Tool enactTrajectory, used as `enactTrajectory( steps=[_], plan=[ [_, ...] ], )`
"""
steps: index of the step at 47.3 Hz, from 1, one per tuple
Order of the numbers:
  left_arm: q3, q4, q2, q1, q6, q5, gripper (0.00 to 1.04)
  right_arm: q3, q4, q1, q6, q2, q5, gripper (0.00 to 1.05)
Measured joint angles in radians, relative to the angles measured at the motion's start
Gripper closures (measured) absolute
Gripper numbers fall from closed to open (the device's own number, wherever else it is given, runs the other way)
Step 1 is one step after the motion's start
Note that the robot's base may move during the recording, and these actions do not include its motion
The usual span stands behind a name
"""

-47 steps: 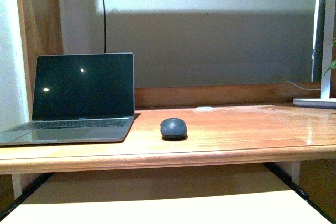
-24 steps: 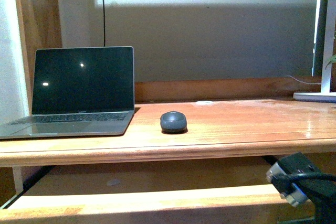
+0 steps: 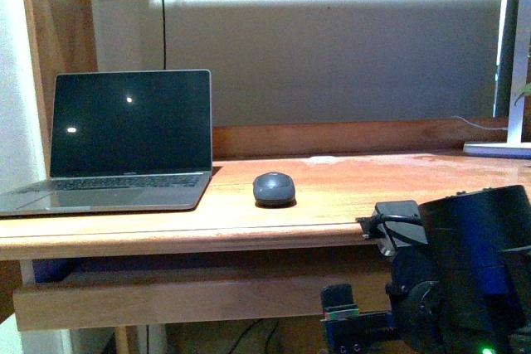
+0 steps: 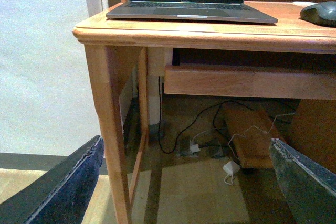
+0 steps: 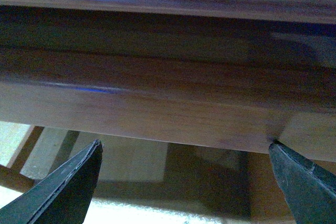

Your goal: Place mouse

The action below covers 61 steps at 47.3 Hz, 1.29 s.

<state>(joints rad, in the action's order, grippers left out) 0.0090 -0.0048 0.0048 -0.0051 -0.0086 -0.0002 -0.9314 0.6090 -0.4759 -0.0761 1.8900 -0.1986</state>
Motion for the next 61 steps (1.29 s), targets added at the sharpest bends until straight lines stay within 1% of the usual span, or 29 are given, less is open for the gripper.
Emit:
enactTrajectory(
  steps=[5, 16, 27, 33, 37, 41, 45, 47, 49, 51, 54, 59, 60, 61],
  plan=[
    [0.0, 0.0, 0.0, 0.0, 0.0, 0.0, 0.08, -0.015, -0.019, -0.01, -0.021, 0.005, -0.023, 0.07],
    [0.0, 0.0, 0.0, 0.0, 0.0, 0.0, 0.08, 0.03, -0.014, 0.012, -0.052, -0.063, 0.001, 0.07],
    [0.0, 0.0, 0.0, 0.0, 0.0, 0.0, 0.08, 0.224, -0.042, 0.077, -0.168, -0.367, -0.013, 0.07],
    [0.0, 0.0, 0.0, 0.0, 0.0, 0.0, 0.08, 0.364, -0.106, 0.108, -0.235, -0.579, 0.0, 0.07],
    [0.0, 0.0, 0.0, 0.0, 0.0, 0.0, 0.08, 0.46, -0.153, 0.11, -0.248, -0.748, -0.002, 0.07],
    [0.0, 0.0, 0.0, 0.0, 0.0, 0.0, 0.08, 0.55, -0.237, 0.066, -0.241, -0.953, -0.022, 0.07],
    [0.0, 0.0, 0.0, 0.0, 0.0, 0.0, 0.08, 0.645, -0.37, -0.033, -0.241, -1.222, -0.092, 0.07],
    [0.0, 0.0, 0.0, 0.0, 0.0, 0.0, 0.08, 0.671, -0.411, -0.064, -0.242, -1.305, -0.118, 0.07],
    [0.0, 0.0, 0.0, 0.0, 0.0, 0.0, 0.08, 0.706, -0.492, -0.1, -0.251, -1.441, -0.143, 0.07],
    [0.0, 0.0, 0.0, 0.0, 0.0, 0.0, 0.08, 0.722, -0.536, -0.108, -0.257, -1.516, -0.145, 0.07],
    [0.0, 0.0, 0.0, 0.0, 0.0, 0.0, 0.08, 0.747, -0.59, -0.077, -0.29, -1.611, -0.094, 0.07],
    [0.0, 0.0, 0.0, 0.0, 0.0, 0.0, 0.08, 0.796, -0.631, 0.035, -0.325, -1.691, -0.005, 0.07],
    [0.0, 0.0, 0.0, 0.0, 0.0, 0.0, 0.08, 0.807, -0.628, 0.047, -0.319, -1.701, -0.018, 0.08],
    [0.0, 0.0, 0.0, 0.0, 0.0, 0.0, 0.08, 0.823, -0.606, 0.053, -0.287, -1.712, -0.061, 0.11]
  ],
)
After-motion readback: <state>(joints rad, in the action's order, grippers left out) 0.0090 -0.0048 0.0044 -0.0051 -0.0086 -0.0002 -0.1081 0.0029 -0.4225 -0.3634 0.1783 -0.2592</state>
